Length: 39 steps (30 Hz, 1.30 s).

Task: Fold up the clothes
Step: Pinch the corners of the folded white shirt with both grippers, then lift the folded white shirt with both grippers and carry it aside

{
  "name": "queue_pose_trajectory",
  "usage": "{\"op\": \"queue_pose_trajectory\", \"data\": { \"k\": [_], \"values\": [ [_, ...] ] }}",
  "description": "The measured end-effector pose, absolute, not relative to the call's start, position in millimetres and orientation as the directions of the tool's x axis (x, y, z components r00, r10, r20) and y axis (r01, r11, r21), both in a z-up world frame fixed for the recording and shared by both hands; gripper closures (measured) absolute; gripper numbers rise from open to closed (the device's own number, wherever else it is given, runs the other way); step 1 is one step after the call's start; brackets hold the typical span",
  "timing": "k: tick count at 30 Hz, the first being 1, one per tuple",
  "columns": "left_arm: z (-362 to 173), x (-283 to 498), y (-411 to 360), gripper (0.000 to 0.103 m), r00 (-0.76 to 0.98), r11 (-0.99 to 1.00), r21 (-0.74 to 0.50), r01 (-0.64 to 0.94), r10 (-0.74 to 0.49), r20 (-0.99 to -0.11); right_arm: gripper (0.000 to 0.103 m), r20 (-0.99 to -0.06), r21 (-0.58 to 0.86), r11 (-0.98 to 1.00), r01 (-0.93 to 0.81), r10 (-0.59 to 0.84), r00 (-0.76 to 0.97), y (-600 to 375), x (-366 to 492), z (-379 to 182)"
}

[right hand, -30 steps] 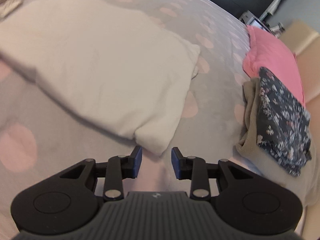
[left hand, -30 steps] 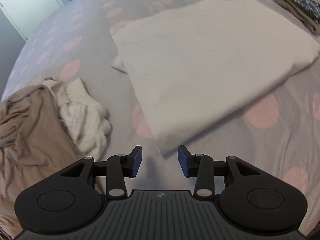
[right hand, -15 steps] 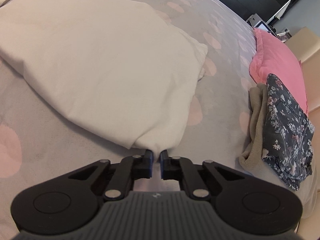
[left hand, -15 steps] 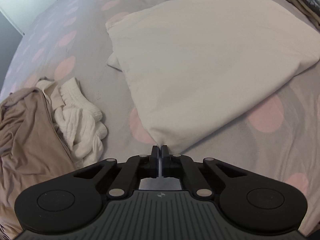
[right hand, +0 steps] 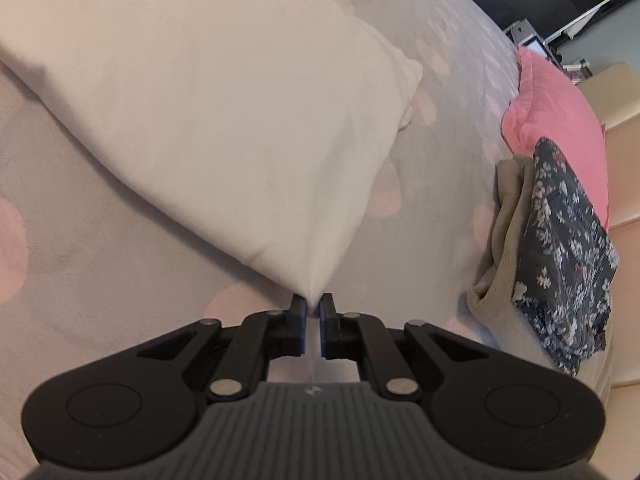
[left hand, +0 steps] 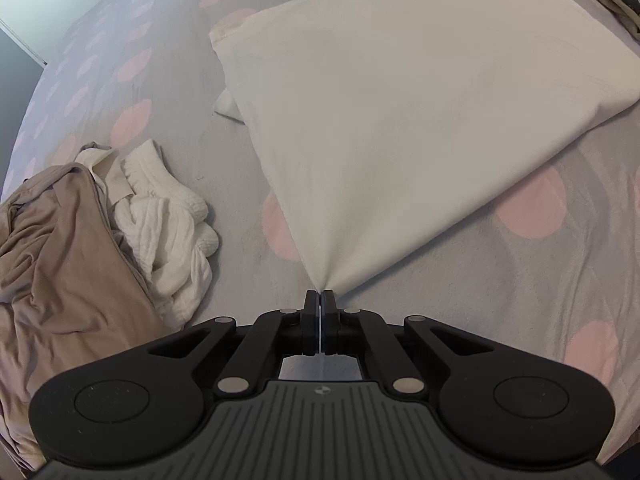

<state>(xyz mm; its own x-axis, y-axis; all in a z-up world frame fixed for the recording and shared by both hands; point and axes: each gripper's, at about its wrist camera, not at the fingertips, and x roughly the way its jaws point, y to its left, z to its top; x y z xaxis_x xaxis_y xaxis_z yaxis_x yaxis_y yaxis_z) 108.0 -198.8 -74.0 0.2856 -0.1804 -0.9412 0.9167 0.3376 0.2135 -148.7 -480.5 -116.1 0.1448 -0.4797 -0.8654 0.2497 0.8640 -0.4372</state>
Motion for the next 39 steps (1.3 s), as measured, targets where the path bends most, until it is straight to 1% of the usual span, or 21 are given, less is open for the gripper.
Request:
{"op": "queue_pose_trajectory", "data": {
  "k": [2, 4, 5, 6, 7, 11, 12, 14, 16, 18, 21, 24, 25, 29, 30, 32, 34, 38, 39],
  "values": [
    [-69.2, 107.5, -196.0, 0.103, 0.304, 0.336, 0.234, 0.912, -0.175, -0.936, 0.095, -0.871, -0.450, 0.850, 0.274, -0.486, 0.076, -486.6, -153.8, -119.4],
    [-63.0, 108.6, -190.4, 0.103, 0.323, 0.345, 0.242, 0.907, -0.199, -0.925, 0.093, -0.857, -0.464, 0.816, 0.344, -0.512, 0.058, -496.8, -161.9, -116.8],
    [-59.0, 110.3, -187.7, 0.103, 0.345, 0.368, 0.251, 0.896, -0.217, -0.913, 0.086, -0.850, -0.469, 0.797, 0.380, -0.525, 0.050, -502.1, -166.0, -115.3],
    [-55.1, 112.1, -185.0, 0.103, 0.367, 0.390, 0.259, 0.884, -0.236, -0.900, 0.082, -0.846, -0.458, 0.784, 0.419, -0.529, 0.066, -506.2, -168.6, -110.4],
    [-50.7, 113.7, -183.5, 0.103, 0.391, 0.410, 0.267, 0.872, -0.257, -0.884, 0.081, -0.842, -0.441, 0.771, 0.459, -0.532, 0.085, -510.1, -171.0, -105.0],
    [-36.1, 115.4, -183.6, 0.103, 0.461, 0.454, 0.297, 0.840, -0.309, -0.832, 0.081, -0.788, -0.395, 0.684, 0.613, -0.596, 0.157, -519.1, -173.5, -80.1],
    [-31.9, 115.9, -184.2, 0.103, 0.478, 0.472, 0.300, 0.829, -0.320, -0.818, 0.081, -0.780, -0.367, 0.666, 0.649, -0.601, 0.176, -521.3, -173.6, -73.1],
    [-25.7, 119.2, -185.8, 0.103, 0.474, 0.502, 0.274, 0.820, -0.327, -0.818, 0.082, -0.768, -0.292, 0.637, 0.713, -0.601, 0.222, -526.2, -173.7, -60.0],
    [-20.3, 121.2, -187.4, 0.103, 0.474, 0.528, 0.255, 0.810, -0.336, -0.814, 0.083, -0.757, -0.228, 0.613, 0.756, -0.600, 0.258, -528.8, -174.9, -50.4],
    [-16.3, 118.9, -188.4, 0.103, 0.484, 0.526, 0.256, 0.811, -0.358, -0.798, 0.083, -0.729, -0.212, 0.609, 0.764, -0.619, 0.291, -525.6, -174.9, -43.2],
    [-12.2, 107.5, -190.5, 0.103, 0.480, 0.453, 0.281, 0.846, -0.419, -0.771, 0.083, -0.677, -0.283, 0.661, 0.695, -0.651, 0.343, -511.2, -167.9, -40.8],
    [-17.4, 87.8, -196.3, 0.102, 0.496, 0.367, 0.353, 0.861, -0.446, -0.745, 0.082, -0.665, -0.330, 0.723, 0.607, -0.634, 0.394, -497.6, -162.2, -45.5],
    [-19.2, 81.2, -198.3, 0.099, 0.500, 0.338, 0.377, 0.863, -0.455, -0.737, 0.082, -0.660, -0.354, 0.741, 0.571, -0.630, 0.409, -490.6, -160.7, -47.1],
    [-35.4, 53.3, -204.1, 0.099, 0.519, 0.200, 0.487, 0.850, -0.473, -0.712, 0.081, -0.635, -0.491, 0.786, 0.375, -0.618, 0.464, -459.6, -152.2, -62.1],
    [-41.5, 45.4, -204.8, 0.099, 0.523, 0.158, 0.516, 0.842, -0.478, -0.706, 0.078, -0.630, -0.521, 0.792, 0.317, -0.608, 0.484, -451.1, -151.9, -66.7],
    [-55.6, 29.7, -204.9, 0.097, 0.521, 0.063, 0.565, 0.823, -0.483, -0.704, 0.054, -0.620, -0.582, 0.785, 0.212, -0.597, 0.509, -434.8, -151.9, -77.3],
    [-70.3, 16.2, -202.8, 0.089, 0.519, -0.029, 0.608, 0.793, -0.489, -0.701, 0.043, -0.626, -0.628, 0.773, 0.090, -0.571, 0.532, -420.2, -153.3, -90.7],
    [-110.1, -9.6, -193.7, 0.081, 0.541, -0.227, 0.707, 0.669, -0.504, -0.674, 0.043, -0.649, -0.698, 0.707, -0.118, -0.554, 0.522, -400.5, -158.6, -120.1],
    [-120.6, -15.4, -191.4, 0.076, 0.545, -0.278, 0.724, 0.631, -0.505, -0.670, 0.043, -0.649, -0.710, 0.688, -0.153, -0.553, 0.522, -397.7, -160.4, -126.0]
  ]
}}
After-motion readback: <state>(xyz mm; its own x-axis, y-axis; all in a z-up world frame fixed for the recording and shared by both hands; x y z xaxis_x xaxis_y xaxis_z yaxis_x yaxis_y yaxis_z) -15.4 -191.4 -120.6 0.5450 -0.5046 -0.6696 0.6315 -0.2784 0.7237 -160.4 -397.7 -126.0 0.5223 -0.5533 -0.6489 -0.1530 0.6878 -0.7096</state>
